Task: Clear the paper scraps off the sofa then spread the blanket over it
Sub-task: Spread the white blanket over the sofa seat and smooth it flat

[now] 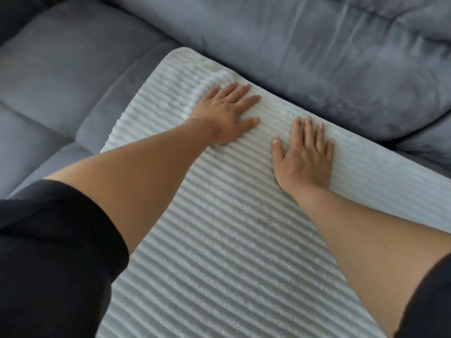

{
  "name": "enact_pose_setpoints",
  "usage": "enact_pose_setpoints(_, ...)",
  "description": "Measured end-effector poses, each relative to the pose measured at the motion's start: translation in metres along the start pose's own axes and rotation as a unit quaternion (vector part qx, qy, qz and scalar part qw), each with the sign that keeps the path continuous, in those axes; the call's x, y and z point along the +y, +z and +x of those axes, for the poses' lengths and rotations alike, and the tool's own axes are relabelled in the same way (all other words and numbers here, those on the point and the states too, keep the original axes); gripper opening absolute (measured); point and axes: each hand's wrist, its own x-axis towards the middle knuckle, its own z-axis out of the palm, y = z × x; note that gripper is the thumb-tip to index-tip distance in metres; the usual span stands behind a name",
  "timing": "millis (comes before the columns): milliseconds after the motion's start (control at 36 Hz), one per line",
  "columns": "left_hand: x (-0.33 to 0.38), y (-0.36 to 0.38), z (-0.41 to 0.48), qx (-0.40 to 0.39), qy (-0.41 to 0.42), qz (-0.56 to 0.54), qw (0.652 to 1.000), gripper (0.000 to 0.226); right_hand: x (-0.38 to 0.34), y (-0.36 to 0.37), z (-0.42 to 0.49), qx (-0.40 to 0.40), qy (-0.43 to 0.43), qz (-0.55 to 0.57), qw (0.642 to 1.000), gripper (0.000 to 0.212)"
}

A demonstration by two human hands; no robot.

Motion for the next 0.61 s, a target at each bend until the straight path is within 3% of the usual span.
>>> enact_pose_setpoints(417,-0.117,-0.027,0.01,0.009,-0.007,0.041,0.999,0.071,-0.001,0.014,-0.002,0.037,0.003,-0.02,0.999,0.073)
enact_pose_setpoints(472,-0.129,-0.027,0.008,0.016,-0.058,0.064,0.996,0.072,-0.001,0.017,-0.002,0.045,0.005,-0.025,0.999,0.072)
enact_pose_setpoints(556,-0.127,-0.032,0.0,0.036,-0.211,0.069,0.974,0.075,0.0,0.022,-0.001,0.055,0.005,-0.025,0.998,0.071)
enact_pose_setpoints(611,-0.112,-0.038,-0.009,0.077,-0.256,0.081,0.96,0.075,0.002,0.023,-0.001,0.061,0.006,-0.021,0.998,0.07)
